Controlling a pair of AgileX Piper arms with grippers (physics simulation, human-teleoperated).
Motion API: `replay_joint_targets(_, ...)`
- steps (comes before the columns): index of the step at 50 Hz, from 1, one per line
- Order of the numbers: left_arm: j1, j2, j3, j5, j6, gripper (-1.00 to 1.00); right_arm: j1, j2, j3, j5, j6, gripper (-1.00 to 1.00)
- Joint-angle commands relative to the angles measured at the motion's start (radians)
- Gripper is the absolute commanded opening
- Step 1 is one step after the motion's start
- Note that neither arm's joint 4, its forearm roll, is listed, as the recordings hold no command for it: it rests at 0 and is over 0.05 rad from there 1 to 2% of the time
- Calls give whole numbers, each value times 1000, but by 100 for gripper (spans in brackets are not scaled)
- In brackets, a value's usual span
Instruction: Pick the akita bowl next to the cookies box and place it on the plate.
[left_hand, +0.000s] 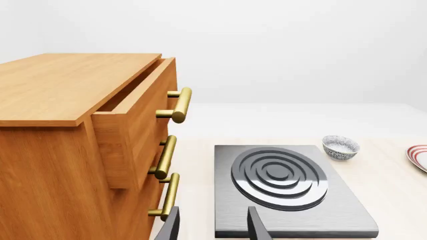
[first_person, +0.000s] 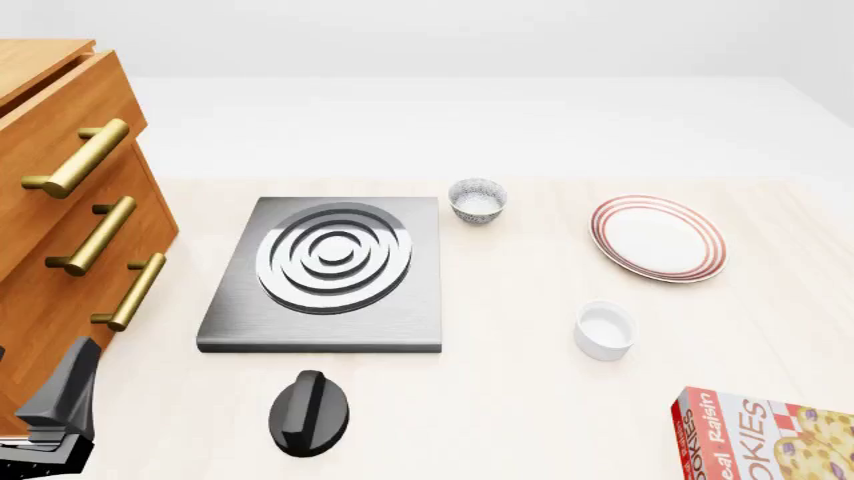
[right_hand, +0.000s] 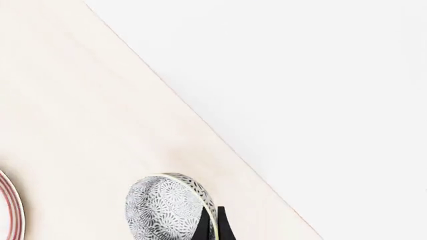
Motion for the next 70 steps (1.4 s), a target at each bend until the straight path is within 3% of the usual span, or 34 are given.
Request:
replay_joint_targets(1, 0, 0, 0, 0, 0, 100, 19, -76, -44, 53, 17, -100)
replay_joint_targets(5, 0, 0, 0, 0, 0, 100, 34, -93, -60, 69, 25, -100)
replay_joint_targets(8, 0, 0, 0, 0, 0, 100, 70, -108, -66, 88, 77, -100)
replay_joint_targets(10, 0, 0, 0, 0, 0, 100, 67, -115, -86, 106, 76, -100)
replay_joint_targets(12, 0, 0, 0, 0, 0, 100, 82, -121, -99, 116, 123, -100)
replay_joint_targets(17, 0, 0, 0, 0, 0, 100, 52, -112, -136, 152, 102, -100)
replay_joint_targets(22, 0, 0, 0, 0, 0, 100, 56, -120, -180, 197, 183, -100)
replay_joint_targets(27, 0, 0, 0, 0, 0, 100, 102, -142, -178, 218, 319, -100)
replay_joint_targets(31, 0, 0, 0, 0, 0, 100, 123, -148, -170, 227, 369, -100)
replay_joint_targets(33, 0, 0, 0, 0, 0, 100, 96, -137, -182, 241, 347, -100)
replay_joint_targets(35, 0, 0, 0, 0, 0, 100, 147, -156, -149, 219, 415, -100)
replay_joint_targets(37, 0, 0, 0, 0, 0, 100, 136, -150, -143, 220, 419, -100)
replay_joint_targets(39, 0, 0, 0, 0, 0, 100, 166, -162, -108, 198, 477, -100)
replay_joint_targets(46, 0, 0, 0, 0, 0, 100, 184, -164, -81, 182, 531, -100)
replay_joint_targets(54, 0, 0, 0, 0, 0, 100, 237, -185, -2, 125, 637, -100)
replay_joint_targets(56, 0, 0, 0, 0, 0, 100, 288, -192, 30, 103, 676, -100)
replay_joint_targets(60, 0, 0, 0, 0, 0, 100, 296, -188, 22, 97, 681, -100)
replay_joint_targets(63, 0, 0, 0, 0, 0, 100, 350, -204, 52, 68, 730, -100)
replay_joint_targets(67, 0, 0, 0, 0, 0, 100, 362, -213, 61, 53, 753, -100)
replay_joint_targets(68, 0, 0, 0, 0, 0, 100, 418, -245, 134, 1, 833, -100)
replay_joint_targets(70, 0, 0, 0, 0, 0, 100, 429, -249, 144, -9, 842, -100)
